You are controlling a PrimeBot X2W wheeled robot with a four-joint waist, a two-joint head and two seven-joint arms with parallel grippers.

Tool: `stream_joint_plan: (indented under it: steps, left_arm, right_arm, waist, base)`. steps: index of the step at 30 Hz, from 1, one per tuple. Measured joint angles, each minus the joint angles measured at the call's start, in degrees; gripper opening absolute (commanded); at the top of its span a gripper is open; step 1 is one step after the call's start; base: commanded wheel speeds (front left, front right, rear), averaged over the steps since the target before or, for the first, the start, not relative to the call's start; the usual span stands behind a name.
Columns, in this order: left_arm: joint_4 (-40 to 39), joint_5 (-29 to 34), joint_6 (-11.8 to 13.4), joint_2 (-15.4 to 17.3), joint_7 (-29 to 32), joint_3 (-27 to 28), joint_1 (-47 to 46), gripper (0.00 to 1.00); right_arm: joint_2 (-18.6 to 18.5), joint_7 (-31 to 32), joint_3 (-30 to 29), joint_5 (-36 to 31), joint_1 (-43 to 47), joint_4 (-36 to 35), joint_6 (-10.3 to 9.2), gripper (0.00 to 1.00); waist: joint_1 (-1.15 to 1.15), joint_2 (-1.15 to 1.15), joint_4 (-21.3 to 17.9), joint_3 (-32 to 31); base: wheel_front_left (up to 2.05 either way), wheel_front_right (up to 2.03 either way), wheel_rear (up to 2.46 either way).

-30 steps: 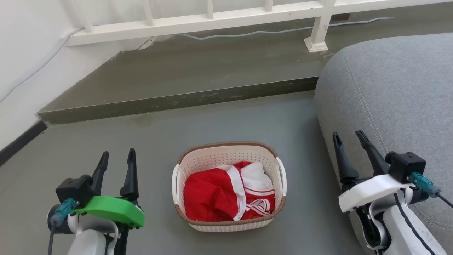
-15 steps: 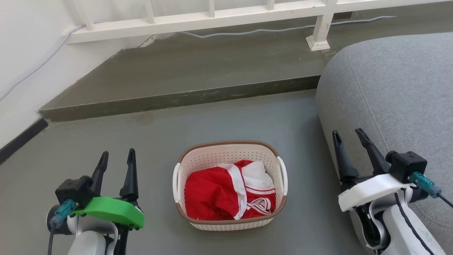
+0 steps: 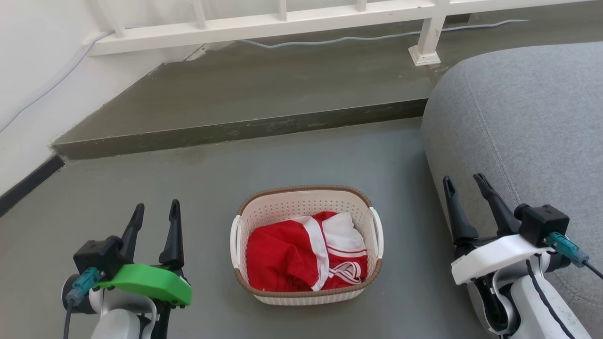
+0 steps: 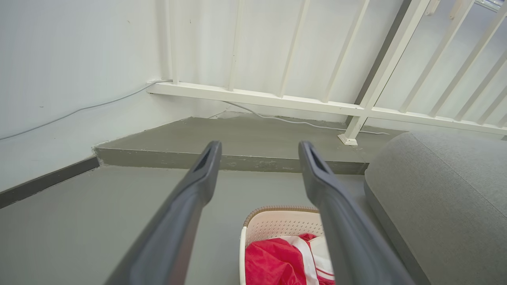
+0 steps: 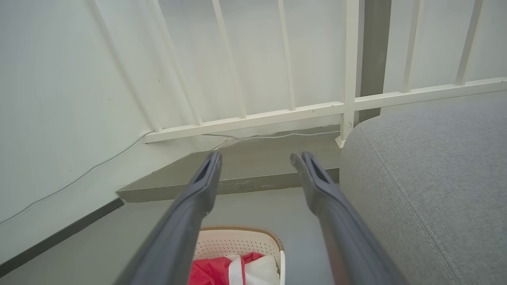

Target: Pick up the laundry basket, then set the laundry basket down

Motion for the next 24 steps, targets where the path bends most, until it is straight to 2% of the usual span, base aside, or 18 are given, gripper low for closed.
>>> stream_joint_plan:
  steps: [1, 2, 11, 24]
  left_arm:
    - [0.01, 0.00, -0.19, -0.01, 0.00, 0.01, 0.00, 1.00]
    - [0.02, -0.01, -0.42, -0.01, 0.00, 0.00, 0.00, 0.00]
    - [3.15, -1.34, -0.42, -0.53, 0.79, 0.01, 1.58, 0.00]
    - [3.63, -11.01, -0.42, -0.57, 3.86, 1.94, 1.56, 0.00]
  right_arm:
    - [0.07, 0.00, -0.10, -0.02, 0.00, 0.00, 0.10, 1.00]
    - [0.12, 0.00, -0.16, -0.04, 0.00, 0.00, 0.32, 0.00]
    - [1.25, 0.13, 0.14, 0.94, 2.46, 2.88, 0.31, 0.00]
    - [1.49, 2.49, -1.93, 12.07, 2.44, 2.77, 0.66, 0.00]
  waist:
    - [0.00, 0.00, 0.00, 0.02]
    - [0.00, 0.00, 0.00, 0.03]
    - [0.00, 0.00, -0.02, -0.04]
    - [0.00, 0.00, -0.01, -0.55]
  base:
    - [0.00, 0.00, 0.00]
    - [0.00, 0.00, 0.00]
    - [0.00, 0.00, 0.00]
    - [0.00, 0.00, 0.00]
